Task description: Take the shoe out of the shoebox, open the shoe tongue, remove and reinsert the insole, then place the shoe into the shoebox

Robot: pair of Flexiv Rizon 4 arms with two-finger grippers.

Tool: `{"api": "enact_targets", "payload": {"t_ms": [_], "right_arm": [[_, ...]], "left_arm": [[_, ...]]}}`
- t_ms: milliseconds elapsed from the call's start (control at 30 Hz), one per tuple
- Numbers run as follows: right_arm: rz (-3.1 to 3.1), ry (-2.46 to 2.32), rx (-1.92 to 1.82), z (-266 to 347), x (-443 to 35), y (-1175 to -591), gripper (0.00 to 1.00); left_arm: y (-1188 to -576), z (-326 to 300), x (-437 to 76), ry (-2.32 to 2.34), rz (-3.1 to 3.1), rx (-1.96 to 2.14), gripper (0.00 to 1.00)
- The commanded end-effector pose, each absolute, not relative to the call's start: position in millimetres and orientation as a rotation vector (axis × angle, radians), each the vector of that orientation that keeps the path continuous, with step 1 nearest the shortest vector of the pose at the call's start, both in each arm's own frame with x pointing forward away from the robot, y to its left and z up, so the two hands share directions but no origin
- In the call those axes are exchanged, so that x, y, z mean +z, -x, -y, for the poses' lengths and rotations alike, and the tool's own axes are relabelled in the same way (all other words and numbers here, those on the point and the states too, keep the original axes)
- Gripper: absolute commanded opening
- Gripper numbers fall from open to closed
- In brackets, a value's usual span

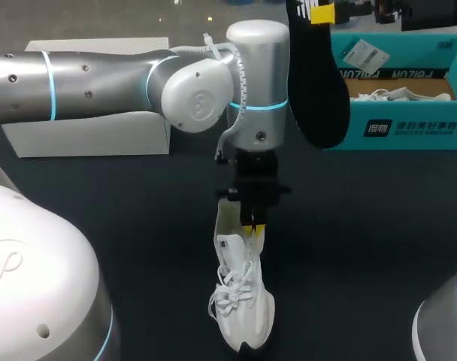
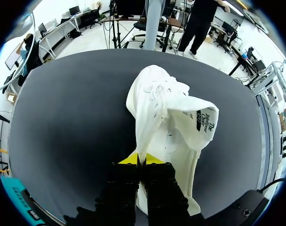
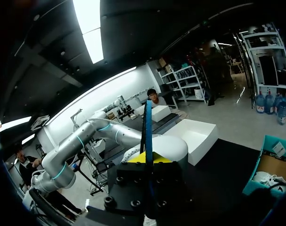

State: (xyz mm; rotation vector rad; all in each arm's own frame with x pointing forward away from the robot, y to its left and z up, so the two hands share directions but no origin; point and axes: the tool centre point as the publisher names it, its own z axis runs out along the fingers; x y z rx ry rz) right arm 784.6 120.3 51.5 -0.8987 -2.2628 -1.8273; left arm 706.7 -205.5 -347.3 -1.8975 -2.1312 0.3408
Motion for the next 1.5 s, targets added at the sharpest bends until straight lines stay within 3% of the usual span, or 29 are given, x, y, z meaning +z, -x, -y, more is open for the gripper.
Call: {"api": "enact_targets", "payload": {"t_ms": [33, 267, 333, 367, 433, 467, 500, 533, 567, 600, 967, 1500], "right_arm": [[2.264, 0.901, -1.825, -121.6, 51.1, -785.4, 0.00], [2.264, 0.901, -1.825, -121.6, 51.1, -785.4, 0.00], [2.264, 0.901, -1.825, -121.6, 51.1, -785.4, 0.00], [2.264, 0.901, -1.825, -121.6, 51.1, -785.4, 0.00], [2.264, 0.901, -1.825, -121.6, 51.1, -785.4, 0.00], [2.264, 0.901, -1.825, -121.6, 51.1, -785.4, 0.00], [2.264, 0.901, -1.825, -121.6, 51.1, -785.4, 0.00], [2.264, 0.901, -1.825, -121.6, 51.1, -785.4, 0.00], [2.264, 0.901, -1.825, -121.6, 51.1, -785.4, 0.00], [2.264, 0.901, -1.825, -121.6, 51.1, -785.4, 0.00], [2.264, 0.901, -1.825, -121.6, 51.1, -785.4, 0.00], [2.264, 0.901, -1.825, -121.6, 51.1, -785.4, 0.00]], "left_arm": [[-705.9, 206.0, -351.6, 1.900, 2.130, 0.342, 0.00], [-705.4, 205.0, -357.2, 1.884, 2.147, 0.351, 0.00], [-706.5, 204.3, -358.0, 1.882, 2.149, 0.354, 0.05], [-707.3, 203.9, -358.4, 1.881, 2.150, 0.355, 0.15], [-708.9, 203.5, -358.8, 1.873, 2.157, 0.365, 0.26], [-709.5, 203.8, -358.5, 1.871, 2.159, 0.368, 0.39], [-710.0, 203.9, -358.4, 1.876, 2.162, 0.369, 0.44], [-710.5, 204.2, -358.3, 1.868, 2.179, 0.378, 0.62], [-710.7, 204.8, -358.1, 1.863, 2.184, 0.382, 0.92], [-710.9, 205.0, -357.9, 1.867, 2.183, 0.385, 1.00], [-732.7, 197.0, -320.1, 1.731, 2.413, 0.833, 1.00], [-755.6, 147.9, -265.3, 1.125, 2.809, 1.781, 1.00]]}}
